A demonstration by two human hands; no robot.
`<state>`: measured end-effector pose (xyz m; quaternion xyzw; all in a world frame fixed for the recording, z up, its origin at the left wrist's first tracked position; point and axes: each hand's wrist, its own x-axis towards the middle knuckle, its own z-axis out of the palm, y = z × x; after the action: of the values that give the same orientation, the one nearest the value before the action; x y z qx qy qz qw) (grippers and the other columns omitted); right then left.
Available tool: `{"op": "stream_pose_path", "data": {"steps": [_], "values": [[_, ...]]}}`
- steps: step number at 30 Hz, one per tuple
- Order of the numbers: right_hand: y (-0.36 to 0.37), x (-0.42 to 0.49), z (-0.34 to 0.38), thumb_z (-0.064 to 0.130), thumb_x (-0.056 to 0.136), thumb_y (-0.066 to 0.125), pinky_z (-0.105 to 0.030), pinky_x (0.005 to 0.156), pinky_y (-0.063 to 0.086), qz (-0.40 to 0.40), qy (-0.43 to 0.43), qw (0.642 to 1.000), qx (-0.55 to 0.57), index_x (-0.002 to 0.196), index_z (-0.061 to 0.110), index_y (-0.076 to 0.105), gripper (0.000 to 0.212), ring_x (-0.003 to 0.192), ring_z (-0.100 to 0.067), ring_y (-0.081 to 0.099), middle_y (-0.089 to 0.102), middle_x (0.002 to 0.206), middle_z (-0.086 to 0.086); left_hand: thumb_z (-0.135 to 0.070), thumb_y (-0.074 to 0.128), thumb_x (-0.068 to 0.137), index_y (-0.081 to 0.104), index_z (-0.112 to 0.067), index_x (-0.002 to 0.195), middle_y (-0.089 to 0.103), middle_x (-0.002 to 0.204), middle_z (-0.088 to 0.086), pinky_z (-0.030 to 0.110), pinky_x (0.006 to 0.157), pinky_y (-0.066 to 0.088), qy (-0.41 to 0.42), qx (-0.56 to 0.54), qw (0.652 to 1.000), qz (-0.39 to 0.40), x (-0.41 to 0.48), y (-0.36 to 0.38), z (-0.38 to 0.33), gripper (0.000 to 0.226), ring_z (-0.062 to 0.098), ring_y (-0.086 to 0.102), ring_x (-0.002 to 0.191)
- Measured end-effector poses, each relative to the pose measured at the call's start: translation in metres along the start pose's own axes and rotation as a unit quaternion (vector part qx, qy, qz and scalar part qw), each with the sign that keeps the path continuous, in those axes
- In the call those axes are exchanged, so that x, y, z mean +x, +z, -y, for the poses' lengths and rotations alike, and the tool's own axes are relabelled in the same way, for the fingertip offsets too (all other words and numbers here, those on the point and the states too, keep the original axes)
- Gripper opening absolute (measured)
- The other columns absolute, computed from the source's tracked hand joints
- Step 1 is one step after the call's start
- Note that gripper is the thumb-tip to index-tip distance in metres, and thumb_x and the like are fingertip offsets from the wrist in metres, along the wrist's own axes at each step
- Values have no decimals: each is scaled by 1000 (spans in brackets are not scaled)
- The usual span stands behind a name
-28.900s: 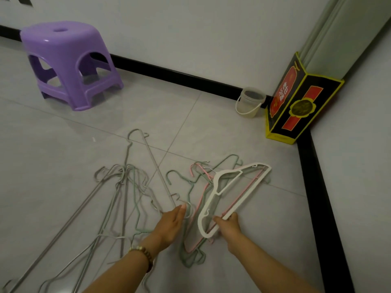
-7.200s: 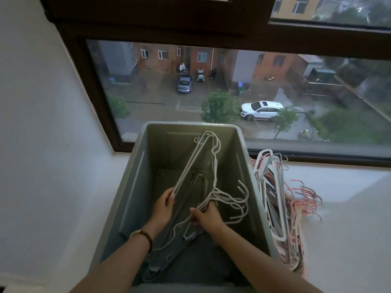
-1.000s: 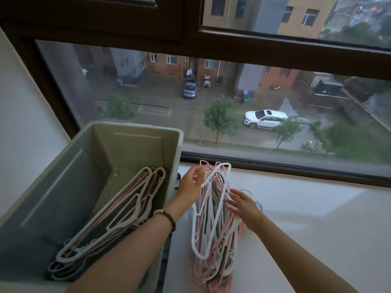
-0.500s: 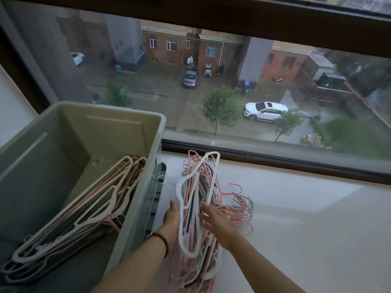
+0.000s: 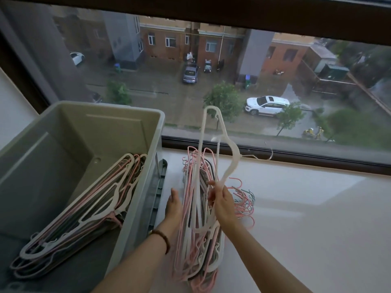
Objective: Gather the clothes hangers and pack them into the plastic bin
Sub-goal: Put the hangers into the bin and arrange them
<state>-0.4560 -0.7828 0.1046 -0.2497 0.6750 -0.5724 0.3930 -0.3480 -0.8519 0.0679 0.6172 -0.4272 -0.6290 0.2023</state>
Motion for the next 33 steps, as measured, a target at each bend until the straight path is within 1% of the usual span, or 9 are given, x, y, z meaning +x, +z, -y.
{"op": "stream_pose_path", "data": {"steps": [4,8,10,13,16,21,27,31,33], "values": [[3,-23,-31,33,100,36,-25,70,50,-64,55,996,-42,108,1,60,40,88,-21,59,61,92,-10,-57,5,94,19,-14,148,26,154,13,42,117,22,-75,79,993,43,-7,1,28,71,31,28,140],[3,-48,-95,27,92,52,-42,109,35,-90,147,970,-172,128,8,49,41,130,-34,38,44,134,-15,-52,5,96,19,-11,148,25,154,14,38,116,19,-99,82,989,69,-13,-1,47,68,30,26,141],[1,-51,-111,22,89,58,-46,107,40,-87,164,973,-136,126,23,42,40,125,-30,45,49,129,-10,-48,8,98,18,-13,148,24,155,11,36,116,20,-78,98,988,86,-14,-3,48,63,27,25,142],[-5,-50,-106,13,87,61,-42,99,48,-93,169,980,-53,127,17,44,43,115,-25,56,57,121,-6,-46,16,99,29,-15,145,37,149,8,32,110,29,-45,115,987,106,-19,-2,48,57,24,37,136],[-8,-45,-92,10,92,47,-24,71,53,-110,156,981,-17,113,25,55,26,89,-20,62,63,98,-3,-43,28,99,42,-19,138,49,140,4,31,106,37,11,110,987,113,-25,6,47,48,21,48,126],[-5,-36,-87,34,88,54,-39,93,50,-149,155,976,29,123,20,57,38,102,-19,62,66,110,-1,-33,55,91,40,-22,138,48,137,5,33,102,43,74,119,986,84,-34,19,38,51,22,49,122],[-13,-45,-75,14,87,60,-42,93,51,-151,123,981,-3,117,17,60,29,100,-23,63,67,108,-6,-13,68,83,26,-22,145,52,119,4,29,91,47,70,67,992,75,-46,23,27,75,15,50,103],[-20,-47,-74,15,86,64,-42,88,55,-124,153,979,49,115,13,62,29,94,-24,68,71,104,-8,-12,67,83,45,-12,135,57,116,-3,25,91,47,66,58,993,76,-53,25,23,56,14,55,103],[-22,-47,-71,12,85,66,-43,90,55,-120,144,980,72,119,14,59,35,96,-25,68,70,108,-8,-14,68,83,48,-13,133,62,122,5,34,96,51,47,37,994,88,-50,25,23,54,21,61,107]]}}
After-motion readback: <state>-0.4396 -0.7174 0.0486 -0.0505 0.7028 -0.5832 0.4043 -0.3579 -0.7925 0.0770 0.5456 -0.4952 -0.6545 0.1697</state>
